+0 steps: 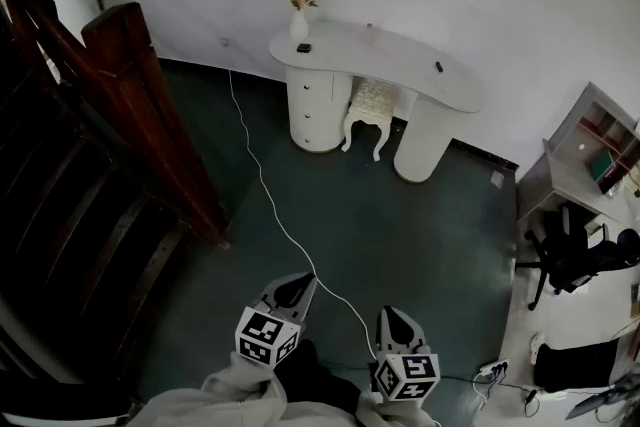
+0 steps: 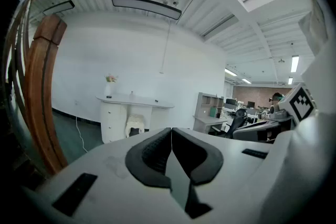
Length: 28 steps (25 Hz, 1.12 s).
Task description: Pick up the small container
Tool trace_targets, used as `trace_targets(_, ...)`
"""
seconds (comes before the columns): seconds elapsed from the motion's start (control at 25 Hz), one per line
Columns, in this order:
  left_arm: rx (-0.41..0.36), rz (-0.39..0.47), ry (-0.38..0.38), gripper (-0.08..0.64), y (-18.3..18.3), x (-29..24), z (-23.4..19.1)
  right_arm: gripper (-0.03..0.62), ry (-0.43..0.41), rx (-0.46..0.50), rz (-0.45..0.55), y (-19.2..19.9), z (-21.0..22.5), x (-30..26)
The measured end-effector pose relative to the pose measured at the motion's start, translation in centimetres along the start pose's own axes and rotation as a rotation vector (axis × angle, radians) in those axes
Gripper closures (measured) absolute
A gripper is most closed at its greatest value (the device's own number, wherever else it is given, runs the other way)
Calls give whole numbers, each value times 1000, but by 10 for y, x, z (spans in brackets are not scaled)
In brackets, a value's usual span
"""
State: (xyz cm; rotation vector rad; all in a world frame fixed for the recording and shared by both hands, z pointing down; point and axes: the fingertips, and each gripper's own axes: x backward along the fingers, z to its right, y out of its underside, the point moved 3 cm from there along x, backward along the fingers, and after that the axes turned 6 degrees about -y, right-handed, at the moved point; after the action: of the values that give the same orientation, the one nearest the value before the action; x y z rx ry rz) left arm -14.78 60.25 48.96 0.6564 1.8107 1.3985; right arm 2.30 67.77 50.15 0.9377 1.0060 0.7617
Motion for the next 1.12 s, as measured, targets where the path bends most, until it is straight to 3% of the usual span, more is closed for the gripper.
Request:
trace_targets(0.72, 54, 53, -39, 543, 21, 85, 19, 541, -23, 15, 53, 21, -55, 56)
trace_targets(1.12, 60, 45, -78, 543, 28, 92, 13, 541, -65, 19, 47, 24, -61, 48)
